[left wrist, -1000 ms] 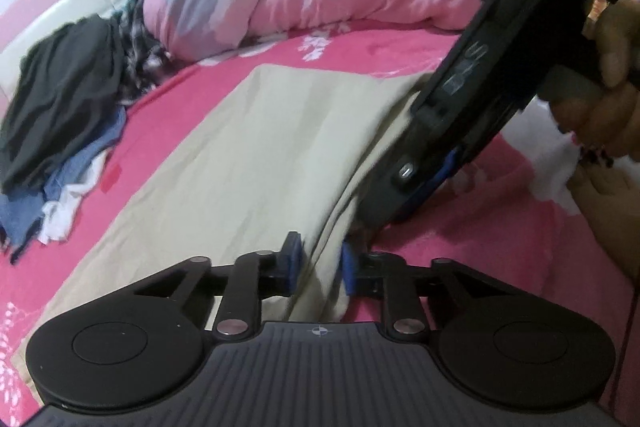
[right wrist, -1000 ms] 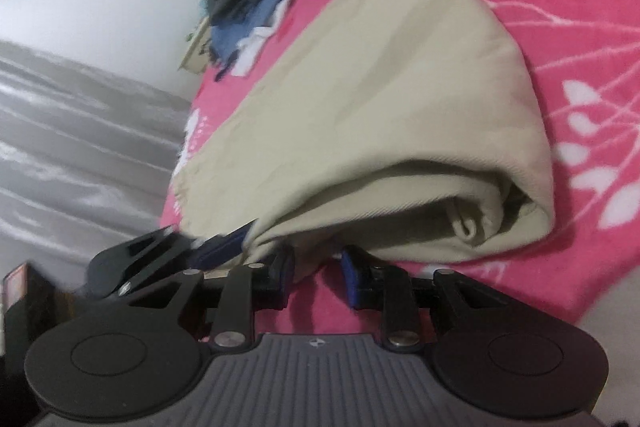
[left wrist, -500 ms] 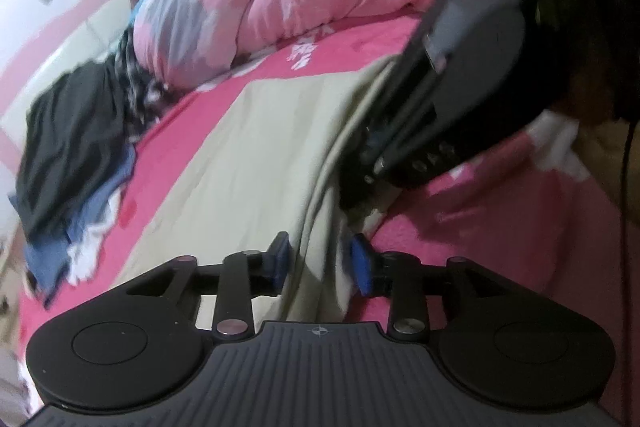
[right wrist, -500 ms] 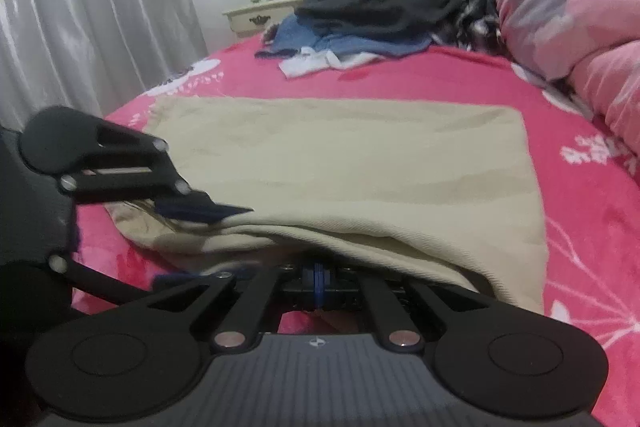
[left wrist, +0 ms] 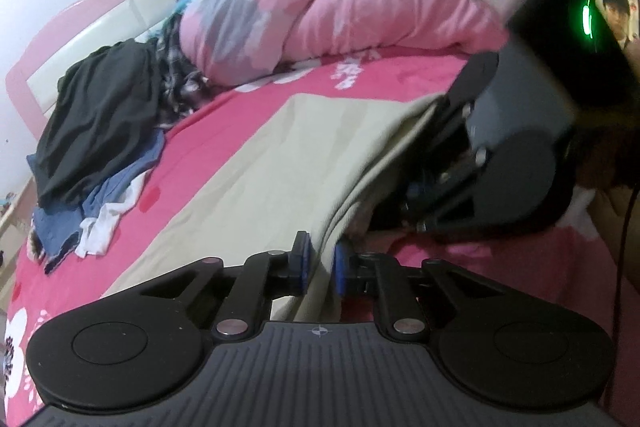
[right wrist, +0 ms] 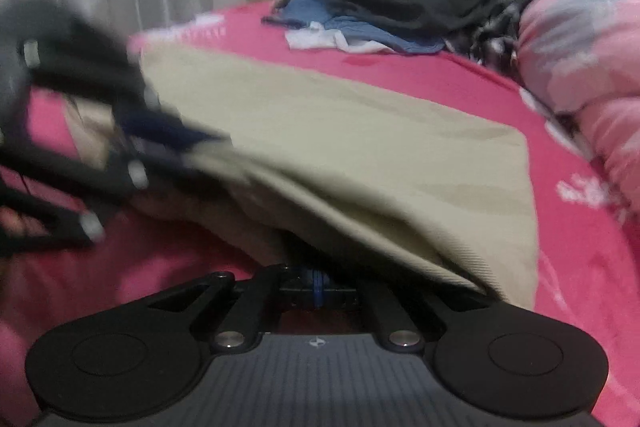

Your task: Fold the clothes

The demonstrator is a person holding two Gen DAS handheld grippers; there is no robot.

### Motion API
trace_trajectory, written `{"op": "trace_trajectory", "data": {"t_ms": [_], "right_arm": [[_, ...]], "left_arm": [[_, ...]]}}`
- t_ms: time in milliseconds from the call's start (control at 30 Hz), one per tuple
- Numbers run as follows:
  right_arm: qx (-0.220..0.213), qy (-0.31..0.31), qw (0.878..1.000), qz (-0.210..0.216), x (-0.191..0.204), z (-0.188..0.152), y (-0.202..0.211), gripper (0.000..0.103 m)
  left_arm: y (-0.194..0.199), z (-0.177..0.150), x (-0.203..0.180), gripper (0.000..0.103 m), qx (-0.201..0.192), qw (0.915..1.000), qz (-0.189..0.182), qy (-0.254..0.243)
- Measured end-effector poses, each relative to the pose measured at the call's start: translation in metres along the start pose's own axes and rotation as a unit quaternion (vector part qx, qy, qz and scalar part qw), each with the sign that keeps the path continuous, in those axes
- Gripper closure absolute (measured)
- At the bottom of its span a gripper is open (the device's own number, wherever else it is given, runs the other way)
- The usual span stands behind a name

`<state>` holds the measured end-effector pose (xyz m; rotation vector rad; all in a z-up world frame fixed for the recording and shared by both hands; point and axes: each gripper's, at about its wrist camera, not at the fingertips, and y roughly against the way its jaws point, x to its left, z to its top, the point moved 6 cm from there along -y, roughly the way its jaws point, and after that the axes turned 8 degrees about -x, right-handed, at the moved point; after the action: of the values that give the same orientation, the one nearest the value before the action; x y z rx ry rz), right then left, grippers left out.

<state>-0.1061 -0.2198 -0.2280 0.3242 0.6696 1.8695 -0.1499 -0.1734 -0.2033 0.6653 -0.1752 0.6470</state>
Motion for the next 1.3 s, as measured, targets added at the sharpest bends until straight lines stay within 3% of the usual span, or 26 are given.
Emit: {"op": "trace_trajectory", "data": {"t_ms": [100, 200, 467, 633, 900, 1033, 1167, 1300], "right_arm": [[-0.008, 0.002, 1.0, -0.006, 0.004, 0.006, 0.006, 0.102], [-0.033, -0.038, 0.998, 0.027, 0.003, 0.015, 0.018, 0.101], [0.012, -0.08, 0.996, 0.026, -0.007, 0.001, 0.035, 0.1], [-0.024, -0.124, 0.989, 0.073, -0.005, 0.015, 0.046, 0.1], [0.011, -0.188, 0.981, 0.053, -0.026, 0.008, 0.001, 0.102], [-0.023, -0.196, 0.98, 0.036, -0.027, 0.012, 0.005, 0.103], [-0.062, -0.126, 0.99, -0.029, -0.021, 0.006, 0.008, 0.103], [-0.034, -0.128, 0.99, -0.039, -0.026, -0.004, 0.012, 0.103]], "left_arm": [[-0.001, -0.001, 0.0, 0.092, 0.001, 1.0, 0.003, -0.002], [-0.002, -0.003, 0.0, 0.092, 0.002, 1.0, 0.004, -0.001], [-0.004, -0.005, -0.002, 0.092, 0.002, 0.9999, 0.006, -0.008], [-0.006, -0.008, -0.004, 0.092, 0.001, 0.9998, 0.008, -0.018], [-0.008, -0.012, -0.013, 0.088, 0.005, 0.9984, 0.005, -0.057], [-0.014, -0.013, -0.017, 0.085, -0.003, 0.9966, 0.016, -0.08], [-0.015, -0.016, -0.02, 0.088, -0.002, 0.9968, 0.011, -0.079], [-0.015, -0.022, -0.028, 0.089, -0.004, 0.9942, 0.011, -0.107]]}}
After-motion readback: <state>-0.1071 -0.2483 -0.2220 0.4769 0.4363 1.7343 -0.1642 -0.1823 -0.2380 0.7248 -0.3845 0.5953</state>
